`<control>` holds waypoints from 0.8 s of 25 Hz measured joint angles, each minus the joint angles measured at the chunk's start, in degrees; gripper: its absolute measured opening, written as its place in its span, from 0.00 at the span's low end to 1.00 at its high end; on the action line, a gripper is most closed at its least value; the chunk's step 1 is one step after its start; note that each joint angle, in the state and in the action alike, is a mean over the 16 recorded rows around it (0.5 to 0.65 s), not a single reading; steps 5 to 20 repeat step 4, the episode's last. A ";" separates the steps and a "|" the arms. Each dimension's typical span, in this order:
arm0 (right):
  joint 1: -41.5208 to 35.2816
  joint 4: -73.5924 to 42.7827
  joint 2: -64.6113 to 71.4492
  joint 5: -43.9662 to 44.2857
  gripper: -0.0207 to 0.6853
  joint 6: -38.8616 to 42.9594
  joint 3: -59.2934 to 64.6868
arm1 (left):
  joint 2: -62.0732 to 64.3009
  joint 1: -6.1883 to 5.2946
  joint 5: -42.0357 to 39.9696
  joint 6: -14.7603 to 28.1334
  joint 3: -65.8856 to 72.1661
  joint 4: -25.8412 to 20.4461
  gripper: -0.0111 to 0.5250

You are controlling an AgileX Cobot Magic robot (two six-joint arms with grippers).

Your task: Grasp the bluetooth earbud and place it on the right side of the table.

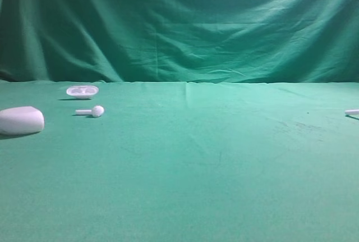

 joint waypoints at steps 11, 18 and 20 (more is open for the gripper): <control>0.00 -0.09 0.00 -0.09 0.03 0.00 0.03 | 0.00 0.00 0.00 0.00 0.00 0.00 0.02; 0.00 -0.09 0.00 -0.09 0.03 0.00 0.03 | 0.00 0.00 0.00 0.00 0.00 0.00 0.02; 0.00 -0.09 0.00 -0.09 0.03 0.00 0.03 | 0.00 0.00 0.00 0.00 0.00 0.00 0.02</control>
